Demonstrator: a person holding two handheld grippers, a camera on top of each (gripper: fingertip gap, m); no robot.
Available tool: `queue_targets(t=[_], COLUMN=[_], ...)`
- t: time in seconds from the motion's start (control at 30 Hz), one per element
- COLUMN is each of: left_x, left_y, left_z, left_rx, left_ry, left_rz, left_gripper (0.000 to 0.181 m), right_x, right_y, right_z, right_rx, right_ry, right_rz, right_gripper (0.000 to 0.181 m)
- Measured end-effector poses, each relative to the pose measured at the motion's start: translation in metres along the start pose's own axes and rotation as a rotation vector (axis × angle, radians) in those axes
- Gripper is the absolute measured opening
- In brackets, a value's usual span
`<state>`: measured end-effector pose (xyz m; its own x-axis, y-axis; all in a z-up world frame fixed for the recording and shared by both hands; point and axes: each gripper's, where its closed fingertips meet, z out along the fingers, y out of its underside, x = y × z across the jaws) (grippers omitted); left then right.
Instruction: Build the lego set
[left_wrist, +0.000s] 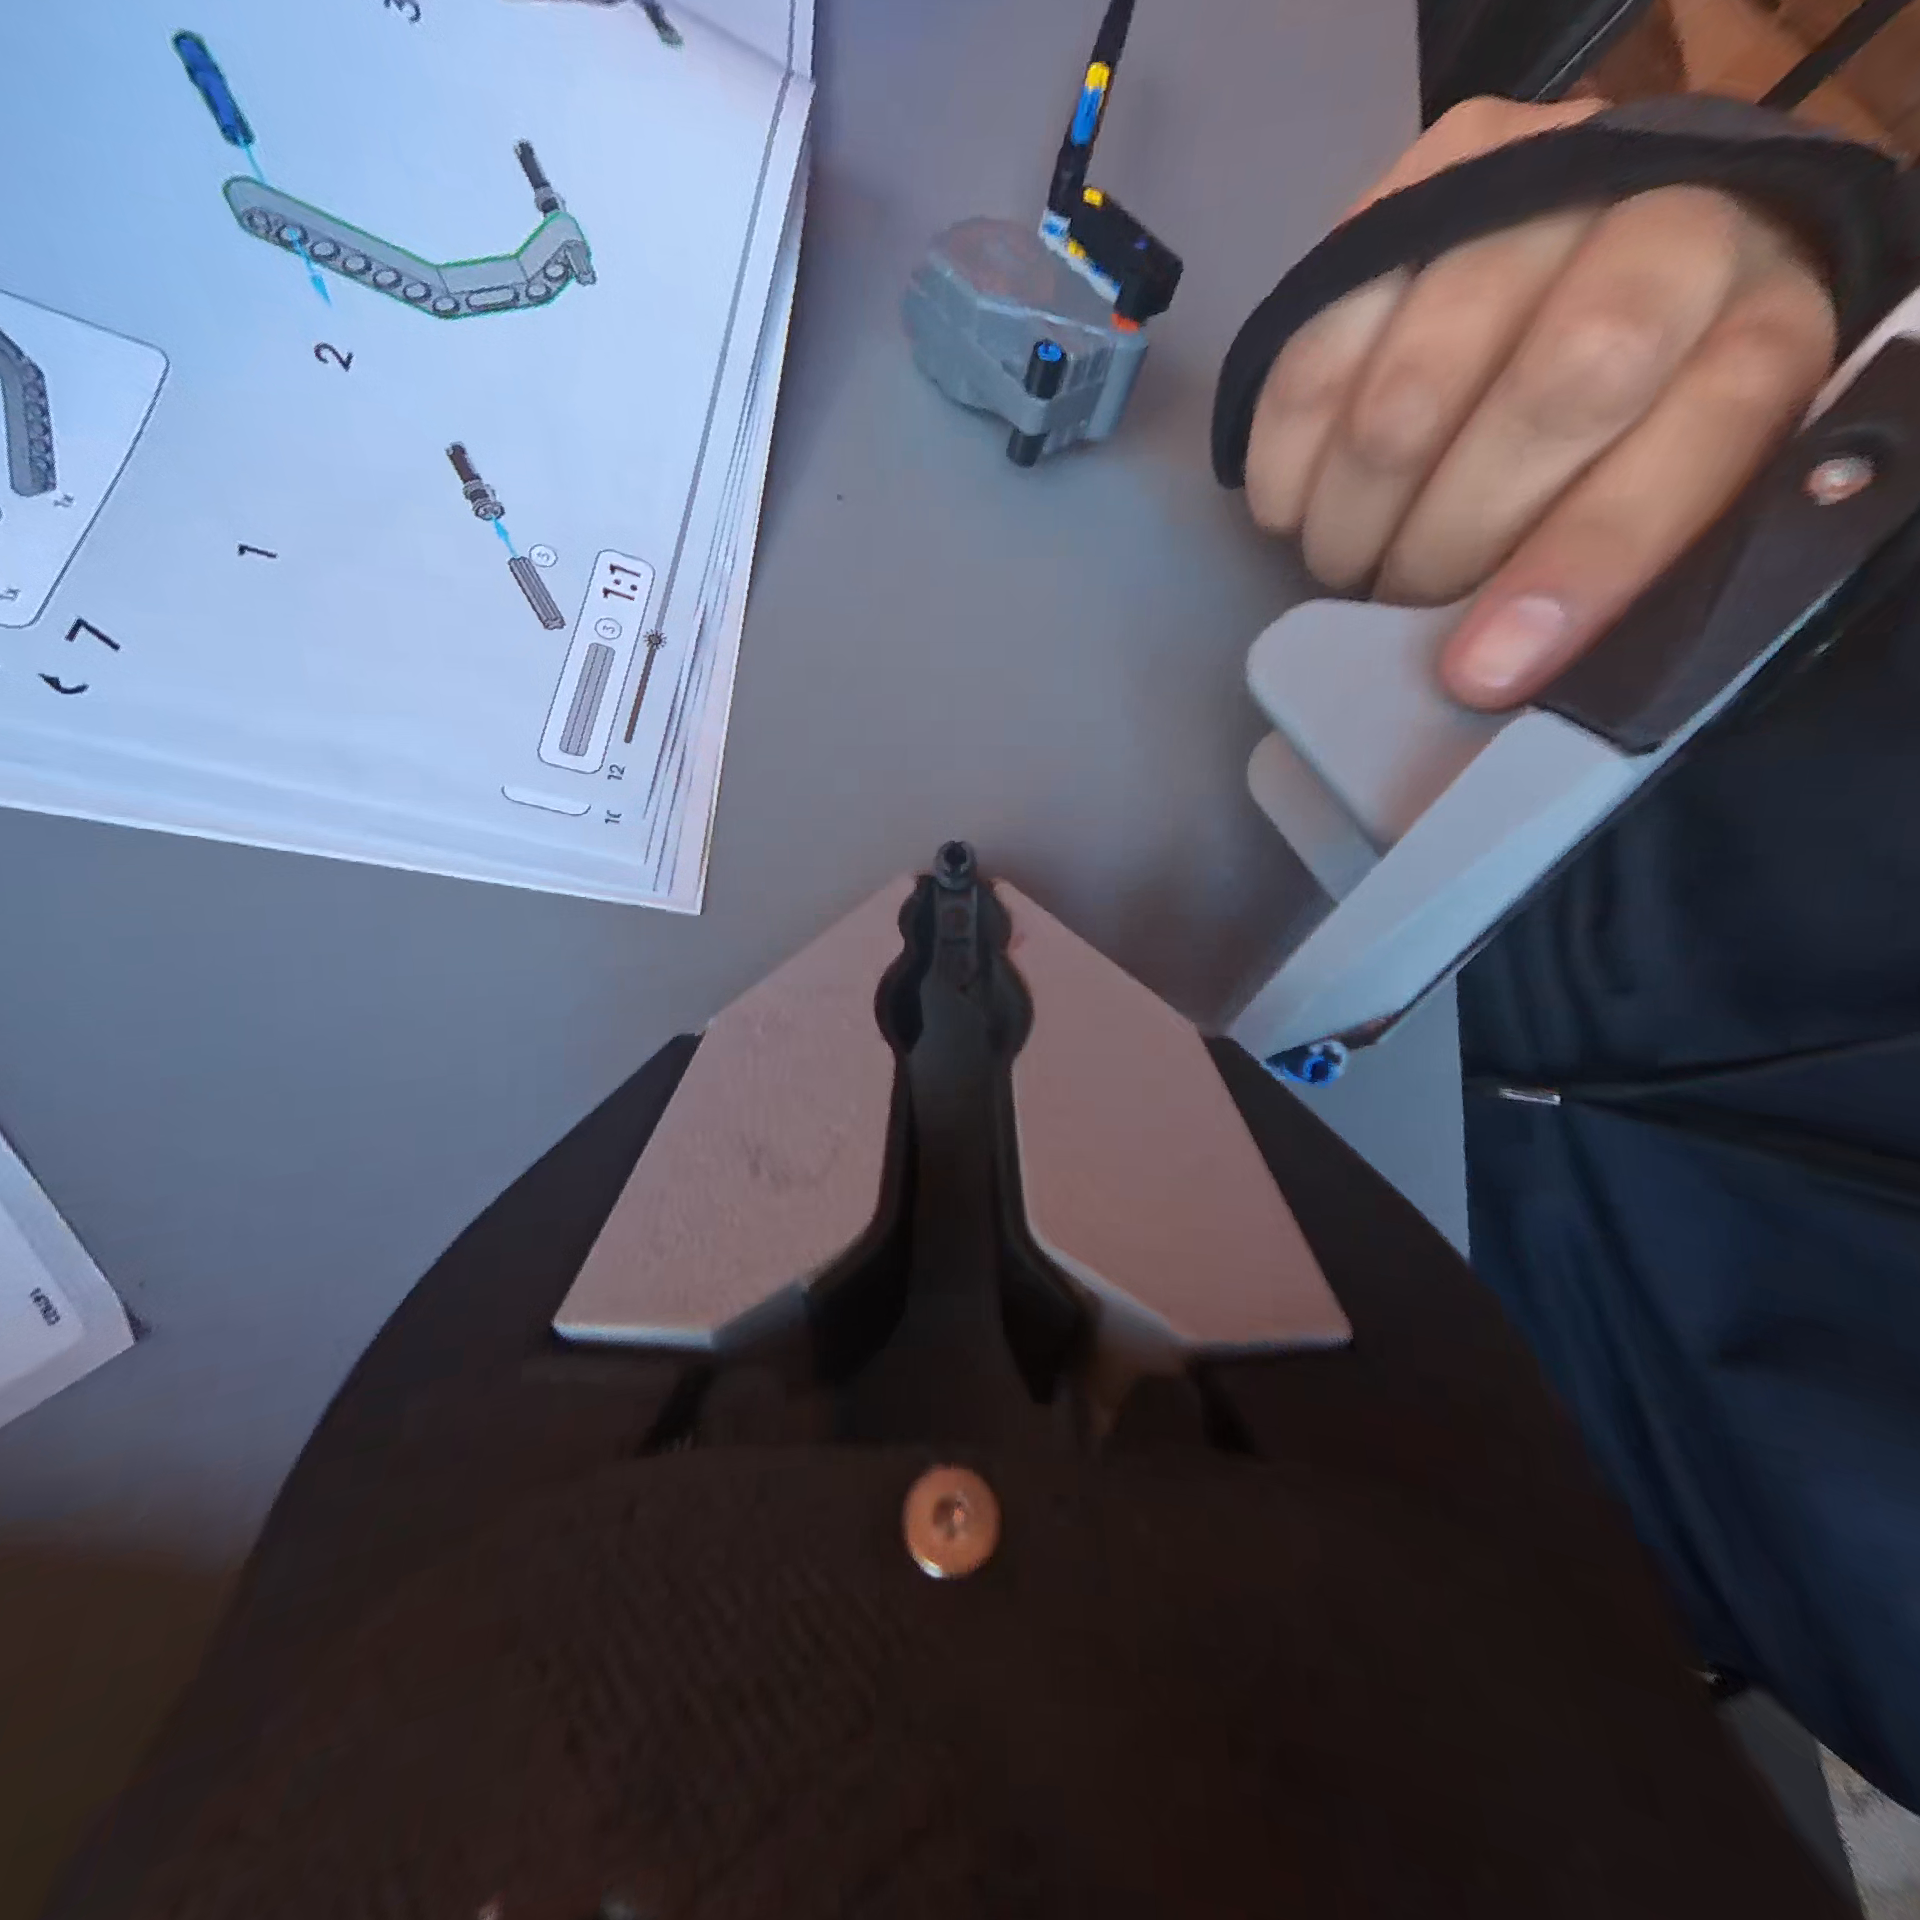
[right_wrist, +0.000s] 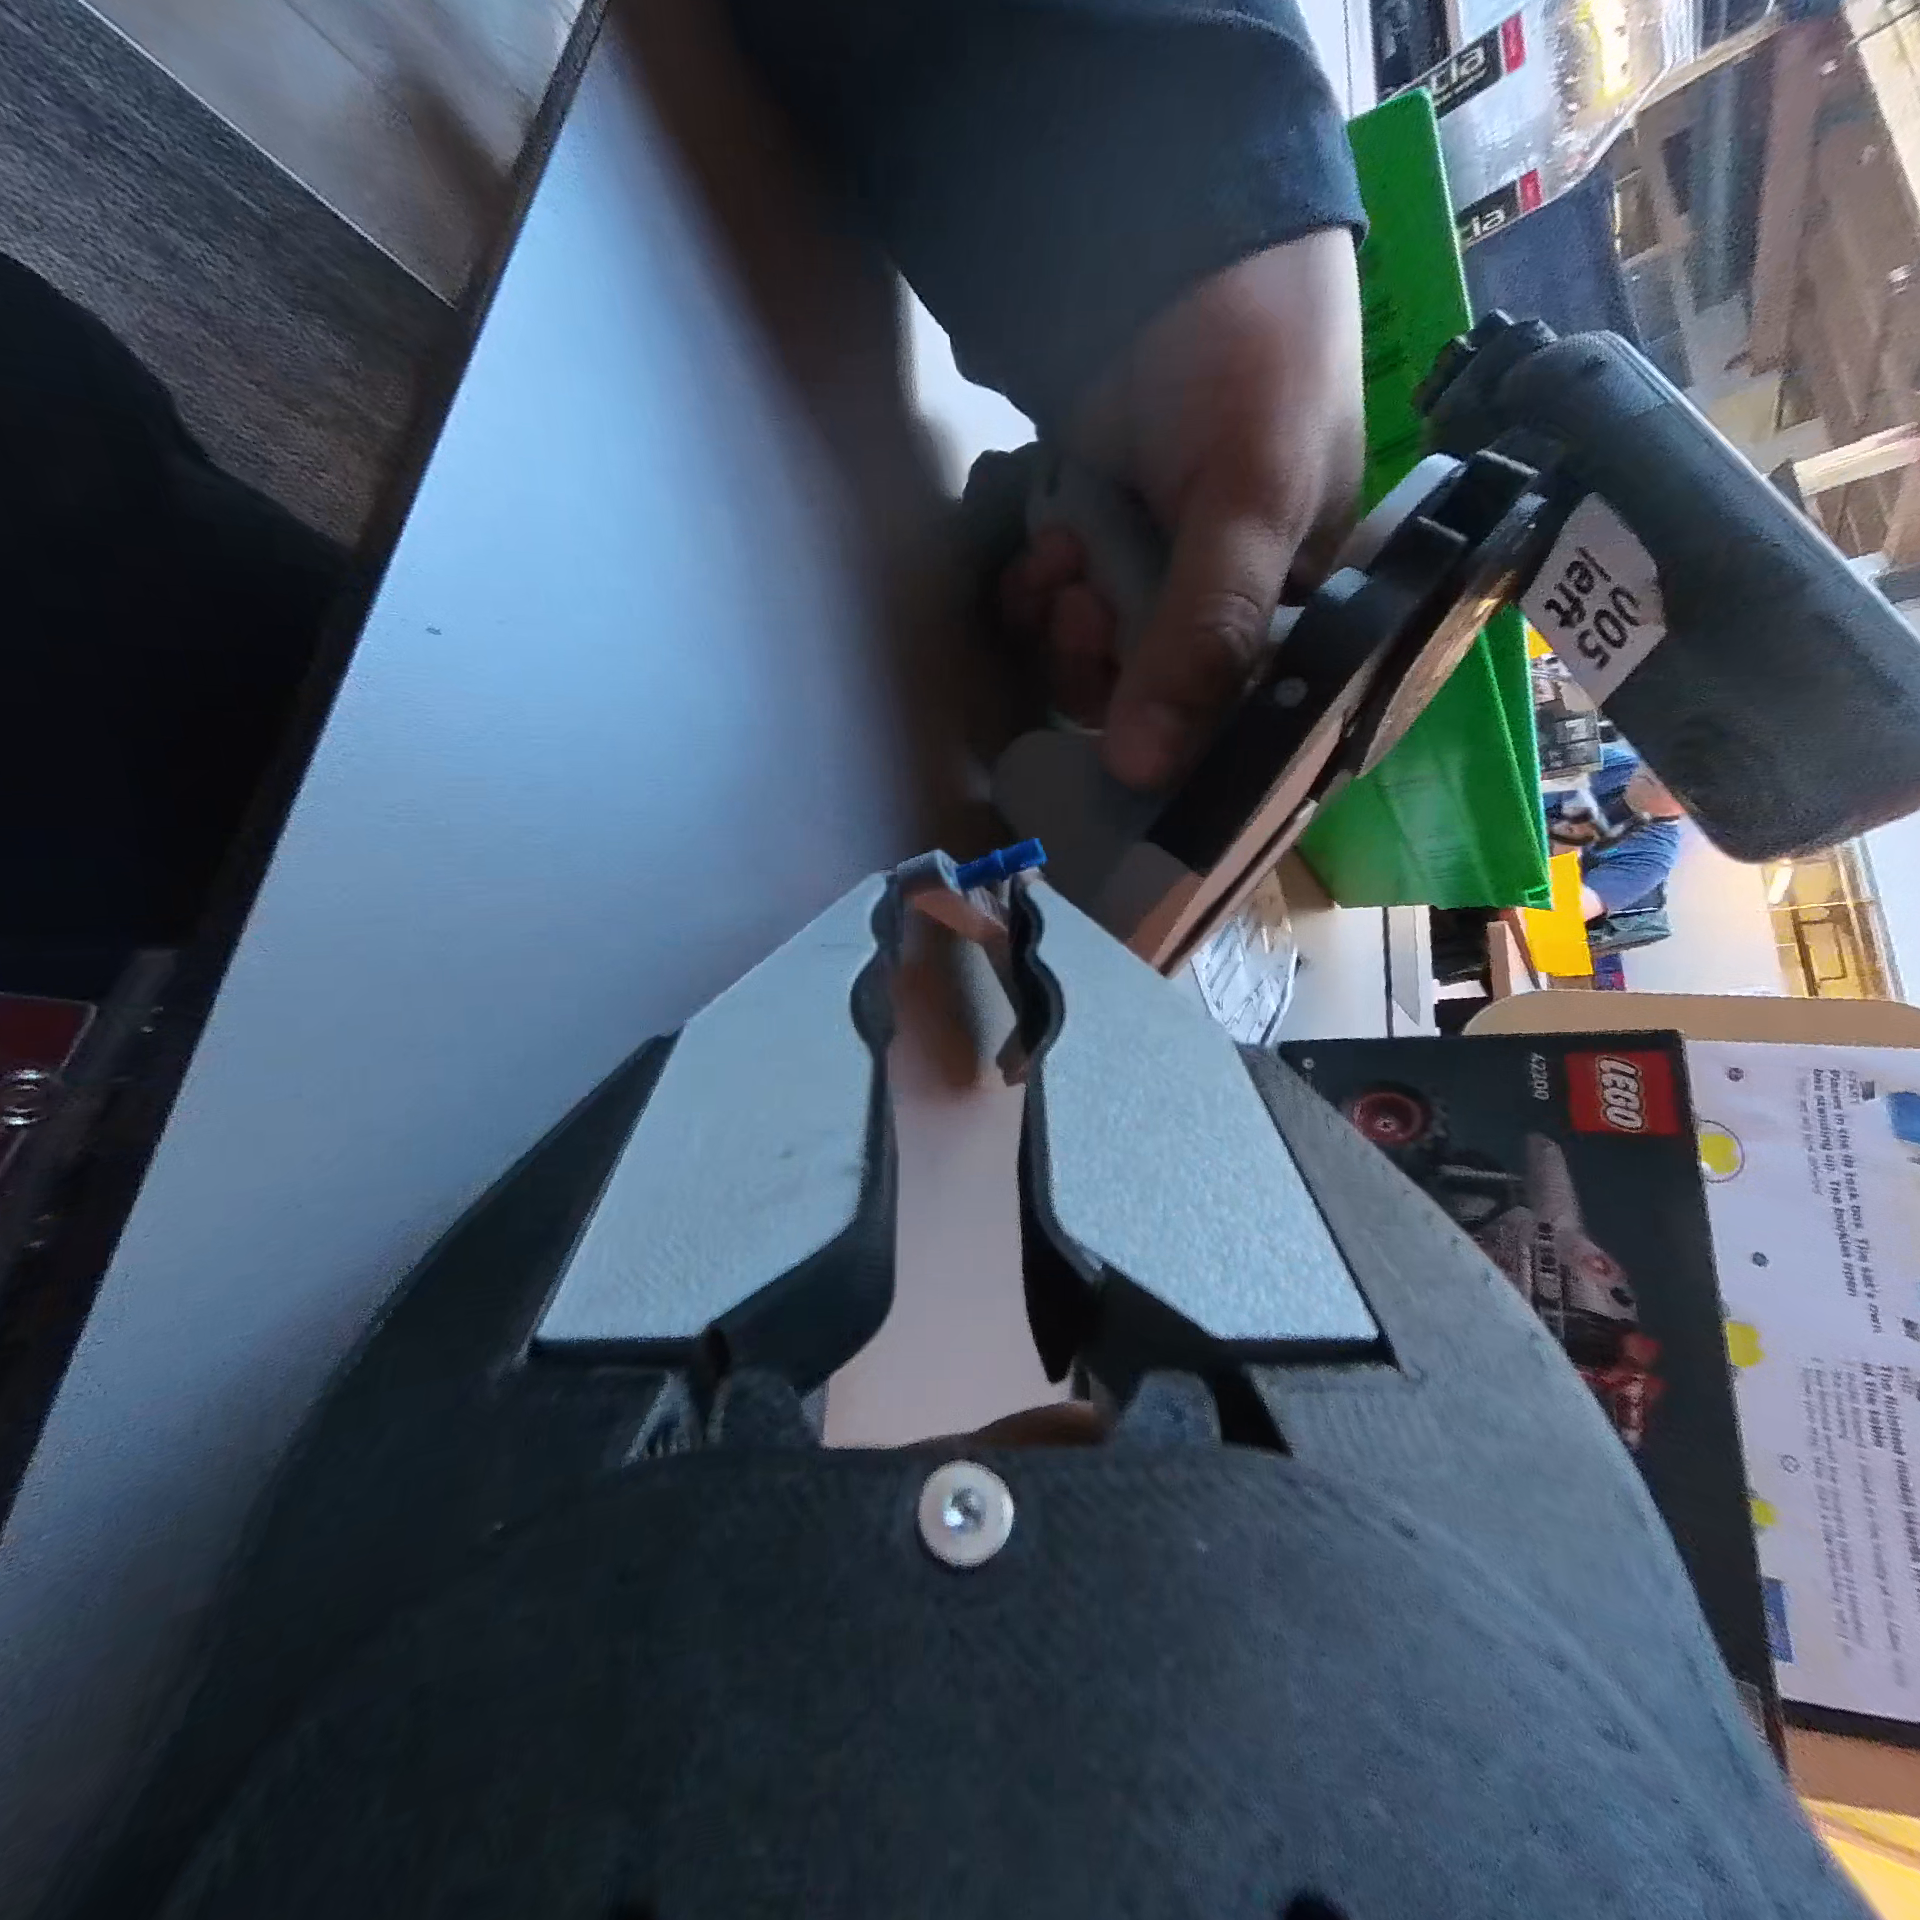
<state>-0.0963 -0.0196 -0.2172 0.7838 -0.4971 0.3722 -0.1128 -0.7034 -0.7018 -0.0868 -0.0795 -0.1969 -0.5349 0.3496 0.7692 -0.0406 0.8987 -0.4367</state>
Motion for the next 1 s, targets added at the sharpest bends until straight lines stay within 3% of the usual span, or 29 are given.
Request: queue_targets(t=[0.47,0.6,0.87,1.0], left_x=[-0.005,-0.012,-0.015,0.000], left_y=[-0.007,-0.015,-0.032,-0.030], left_z=[0.000,-0.008,-0.034,-0.032], left_rx=[0.037,0.085,0.163,0.153], left_ry=[-0.042,-0.077,-0.294,-0.274], left_rz=[-0.009,-0.001,0.272,0.383], left_gripper=[0.009,0.022,0.025,0.031], right_x=[0.022,0.031,0.050,0.057], right_y=[0.006,0.012,0.033,0.038], right_z=[-0.010,-0.013,-0.025,-0.027], right_rx=[0.055,0.048,0.059,0.052], right_ry=[0.023,0.065,0.086,0.112], right_rz=[0.211,0.256,0.458,0.492], right_gripper=[0.007,0.007,0.007,0.006])
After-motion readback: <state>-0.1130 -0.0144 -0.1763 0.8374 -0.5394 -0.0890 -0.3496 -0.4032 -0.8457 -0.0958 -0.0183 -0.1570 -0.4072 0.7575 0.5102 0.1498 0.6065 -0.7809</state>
